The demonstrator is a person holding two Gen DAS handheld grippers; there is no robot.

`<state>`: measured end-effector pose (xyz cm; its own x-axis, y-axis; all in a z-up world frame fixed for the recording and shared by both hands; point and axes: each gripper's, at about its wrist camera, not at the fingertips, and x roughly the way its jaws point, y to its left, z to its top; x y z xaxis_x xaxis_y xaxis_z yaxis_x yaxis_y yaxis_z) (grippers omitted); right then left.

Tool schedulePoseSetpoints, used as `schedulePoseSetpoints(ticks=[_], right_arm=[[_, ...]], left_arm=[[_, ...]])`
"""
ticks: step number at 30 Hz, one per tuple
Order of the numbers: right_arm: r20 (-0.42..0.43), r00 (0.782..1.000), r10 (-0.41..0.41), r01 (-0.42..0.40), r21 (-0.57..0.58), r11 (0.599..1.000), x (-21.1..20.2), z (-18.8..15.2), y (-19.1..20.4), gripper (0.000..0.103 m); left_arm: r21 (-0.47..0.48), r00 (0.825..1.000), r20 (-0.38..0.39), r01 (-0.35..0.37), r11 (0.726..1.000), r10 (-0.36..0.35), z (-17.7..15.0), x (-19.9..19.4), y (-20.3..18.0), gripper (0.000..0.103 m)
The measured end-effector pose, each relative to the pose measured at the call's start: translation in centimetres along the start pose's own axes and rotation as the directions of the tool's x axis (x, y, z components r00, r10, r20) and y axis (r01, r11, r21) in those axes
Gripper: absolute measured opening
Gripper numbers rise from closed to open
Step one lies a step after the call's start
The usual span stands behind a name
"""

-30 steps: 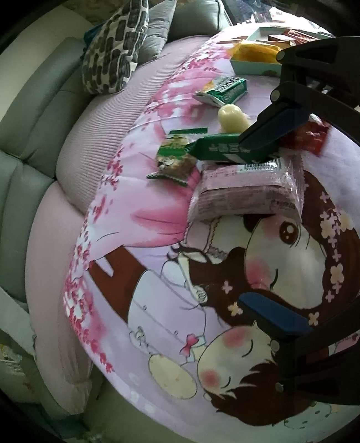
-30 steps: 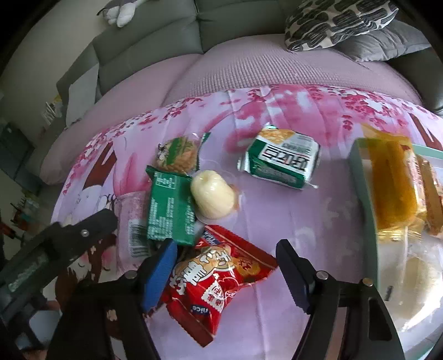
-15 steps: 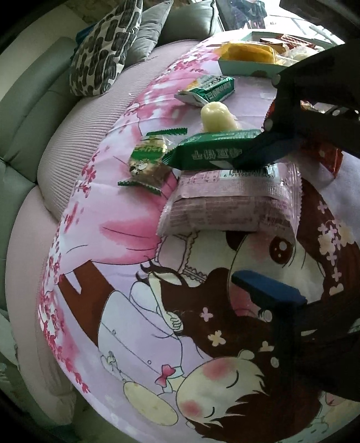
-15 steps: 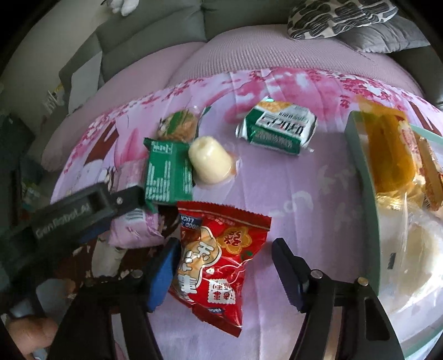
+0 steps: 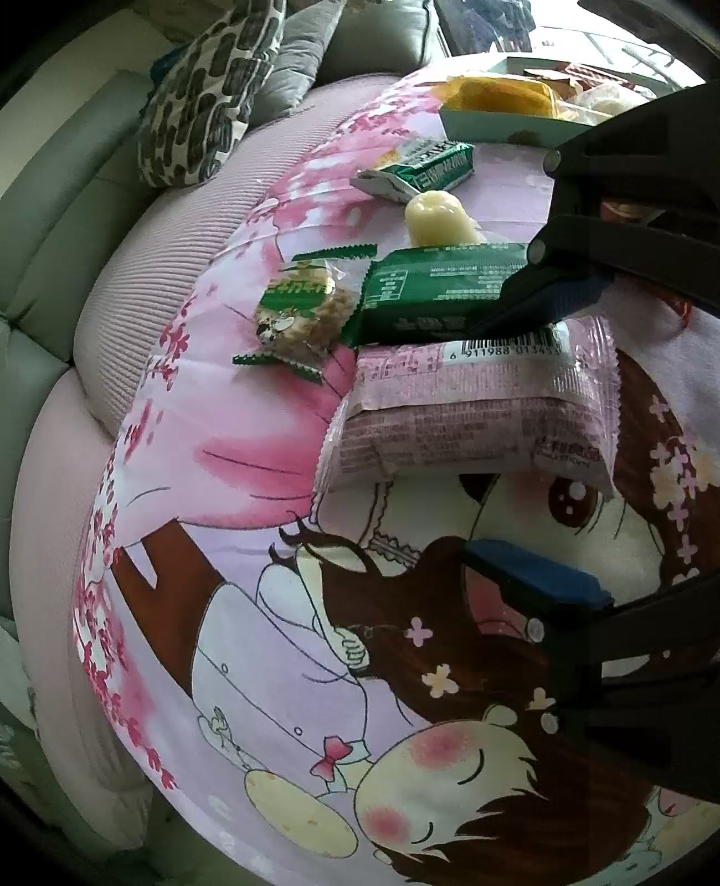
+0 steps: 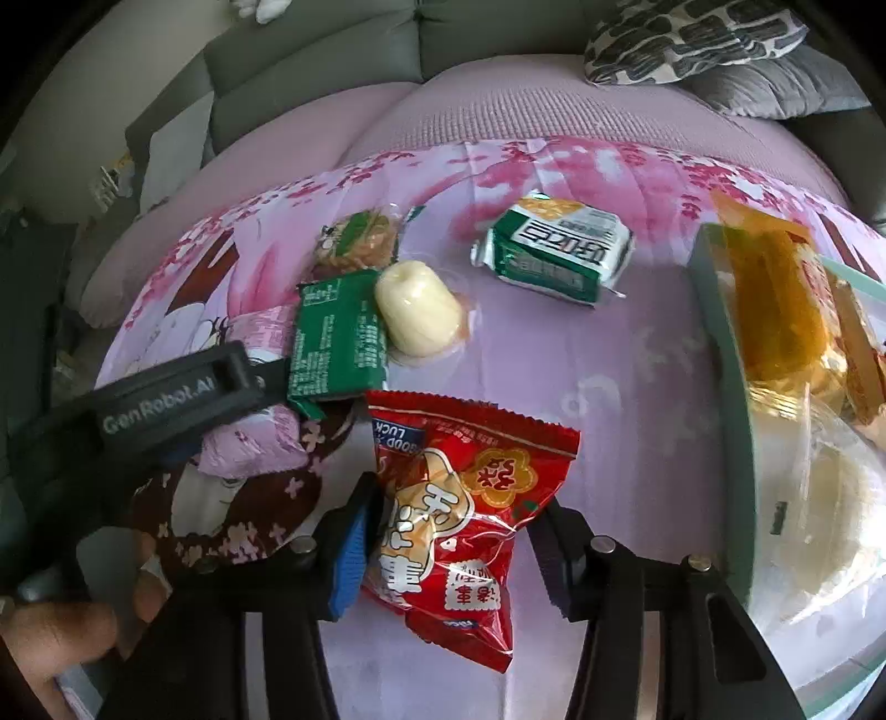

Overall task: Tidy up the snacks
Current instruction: 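Grasp the pink wrapped packet with left tool while right tool grasps the red snack bag, then lift the pink packet and red snack bag toward the white tray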

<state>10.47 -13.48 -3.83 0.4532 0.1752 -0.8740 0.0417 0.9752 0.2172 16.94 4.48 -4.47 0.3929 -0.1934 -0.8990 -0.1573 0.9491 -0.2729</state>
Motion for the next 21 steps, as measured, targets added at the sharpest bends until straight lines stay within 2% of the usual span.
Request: schedulePoseSetpoints(ticks=[3, 10, 12, 21], right_arm=[[-0.002, 1.0, -0.005, 0.005, -0.003, 1.0, -0.3, -0.4, -0.3, 0.055], [-0.009, 1.0, -0.013, 0.013, 0.011, 1.0, -1.0, -1.1, -1.4, 0.055], [-0.011, 1.0, -0.013, 0.013, 0.012, 1.0, -1.0, -1.1, -1.4, 0.055], [-0.01, 1.0, -0.004, 0.004, 0.013, 1.0, -1.1, -1.0, -1.4, 0.054]], left_arm=[[-0.017, 1.0, 0.006, 0.003, 1.0, -0.003, 0.1, -0.2, 0.5, 0.063], [-0.032, 1.0, 0.013, 0.002, 0.999, -0.002, 0.1, -0.3, 0.9, 0.055], [-0.031, 1.0, 0.015, -0.004, 1.0, 0.004, 0.1, -0.4, 0.9, 0.046], [-0.037, 1.0, 0.017, 0.021, 0.999, -0.02, -0.3, -0.9, 0.4, 0.043]])
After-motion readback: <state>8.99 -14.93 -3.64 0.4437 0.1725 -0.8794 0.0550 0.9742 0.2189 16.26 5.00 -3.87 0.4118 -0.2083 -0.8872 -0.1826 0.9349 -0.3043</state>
